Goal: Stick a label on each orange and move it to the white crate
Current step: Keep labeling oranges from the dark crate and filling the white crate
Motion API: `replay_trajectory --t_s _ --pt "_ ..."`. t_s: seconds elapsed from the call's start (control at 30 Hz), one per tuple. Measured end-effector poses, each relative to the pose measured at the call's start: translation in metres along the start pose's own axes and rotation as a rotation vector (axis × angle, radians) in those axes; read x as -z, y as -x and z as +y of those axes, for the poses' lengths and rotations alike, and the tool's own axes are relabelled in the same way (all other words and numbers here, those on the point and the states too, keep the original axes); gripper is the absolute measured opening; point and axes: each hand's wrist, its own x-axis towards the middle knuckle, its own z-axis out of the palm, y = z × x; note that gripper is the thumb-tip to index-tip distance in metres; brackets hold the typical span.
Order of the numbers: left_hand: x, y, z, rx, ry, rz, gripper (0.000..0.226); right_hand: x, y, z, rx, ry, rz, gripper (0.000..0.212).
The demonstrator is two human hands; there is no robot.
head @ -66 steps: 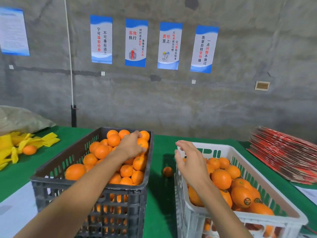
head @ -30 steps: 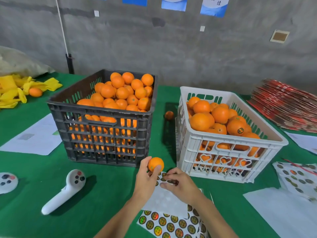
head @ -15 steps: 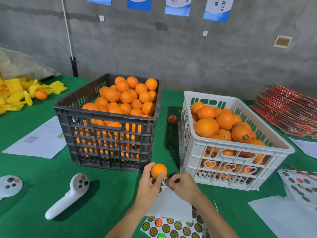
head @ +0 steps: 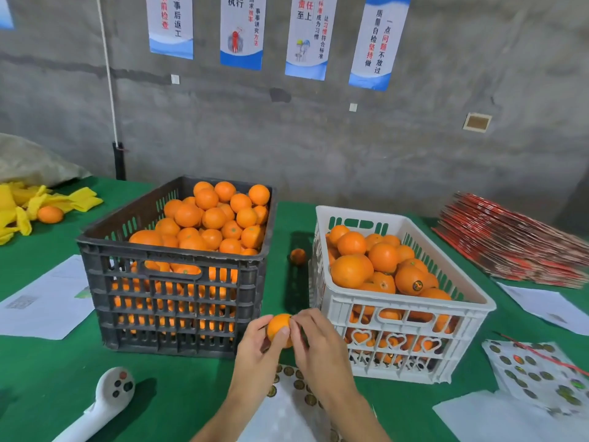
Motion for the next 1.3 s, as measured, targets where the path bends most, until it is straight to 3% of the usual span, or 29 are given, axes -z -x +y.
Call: replay_trajectory --t_s 0.17,0.23,0.4,0.53,0.7,0.93,1.0,1.13,1.3 --pt "-0.019 -0.013 0.069 -0.111 0.004 -0.020 0.031 0.039 -0.027 -0.006 0.034 -0.039 -0.090 0.050" --pt "-0.030 -0.025 0.098 -0.175 -0.039 -0.027 0.037 0.053 -0.042 -0.006 0.039 0.002 -0.033 0.059" --pt "-0.066 -0.066 0.151 -0.297 -0.175 -0.156 0.034 0.088 -0.093 0.016 -0.037 -0.013 0.162 0.054" --pt "-0.071 -0.093 0.170 -0.387 -0.381 -0.144 0.054 0.098 -0.120 0.049 -0.196 0.081 0.121 0.054" --pt "-0.043 -0.119 0.174 -0.418 -0.552 -0.075 0.043 0.106 -0.141 0.090 -0.358 0.150 0.051 0.060" --pt "0.030 -0.153 0.176 -0.397 -0.665 0.088 0.033 0.068 -0.153 0.070 -0.134 -0.046 -0.016 0.058" --pt "0.064 -0.166 0.184 -0.330 -0.829 0.141 0.037 0.050 -0.163 0.050 -0.086 -0.144 -0.070 0.062" --pt "0.131 -0.190 0.196 -0.019 -1.268 0.161 0.058 0.013 -0.186 0.004 -0.034 -0.303 -0.125 0.067" --pt "0.178 -0.212 0.196 0.230 -1.568 0.118 0.057 -0.022 -0.206 -0.031 -0.028 -0.460 -0.161 0.068"
